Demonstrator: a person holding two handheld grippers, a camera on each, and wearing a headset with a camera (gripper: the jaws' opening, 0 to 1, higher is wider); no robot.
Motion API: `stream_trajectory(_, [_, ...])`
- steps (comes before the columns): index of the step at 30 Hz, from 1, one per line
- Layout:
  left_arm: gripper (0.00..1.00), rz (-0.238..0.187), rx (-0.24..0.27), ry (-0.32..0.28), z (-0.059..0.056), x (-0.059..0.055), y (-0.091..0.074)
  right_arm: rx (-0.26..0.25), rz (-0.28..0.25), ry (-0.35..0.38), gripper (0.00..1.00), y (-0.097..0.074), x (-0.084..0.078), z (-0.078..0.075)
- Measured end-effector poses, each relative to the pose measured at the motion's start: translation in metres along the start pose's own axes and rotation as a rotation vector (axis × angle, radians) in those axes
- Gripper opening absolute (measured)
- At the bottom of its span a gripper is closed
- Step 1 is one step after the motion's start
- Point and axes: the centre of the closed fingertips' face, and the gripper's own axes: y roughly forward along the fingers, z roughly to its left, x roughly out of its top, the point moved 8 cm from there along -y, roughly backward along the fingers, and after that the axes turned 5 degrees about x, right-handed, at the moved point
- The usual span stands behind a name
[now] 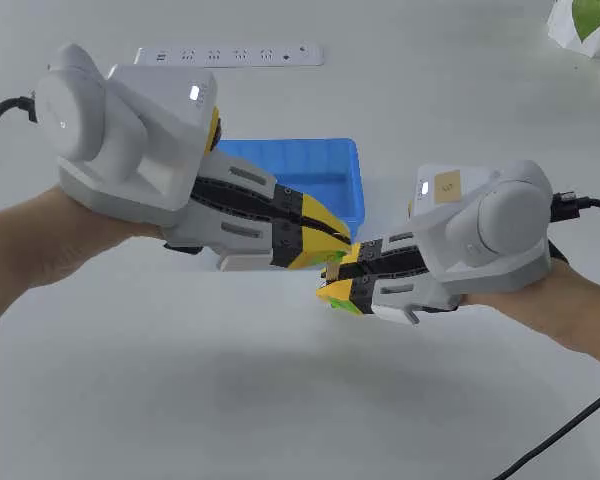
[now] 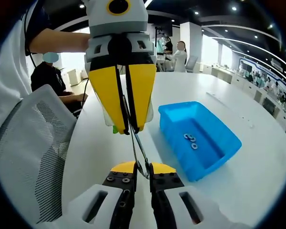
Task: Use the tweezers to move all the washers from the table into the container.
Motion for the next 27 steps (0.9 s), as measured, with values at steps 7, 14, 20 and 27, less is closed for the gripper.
stream_trajectory(7, [0.05, -0.016, 0.030, 0.033, 0.006, 0.016, -0.019, -0.014, -0.007, -0.059, 0.11, -0.006, 0.026, -0.003])
stream_trajectory(14, [0.05, -0.012, 0.054, 0.087, 0.014, 0.032, -0.035, -0.027, -0.013, -0.118, 0.10, -0.007, 0.050, -0.011])
stream_trajectory(20, [0.05, -0.005, 0.073, 0.131, 0.021, 0.042, -0.047, -0.045, -0.040, -0.159, 0.11, -0.007, 0.067, -0.020])
stream_trajectory(27, [0.05, 0.001, 0.083, 0.154, 0.034, 0.045, -0.049, -0.062, -0.041, -0.195, 0.10, -0.006, 0.073, -0.032])
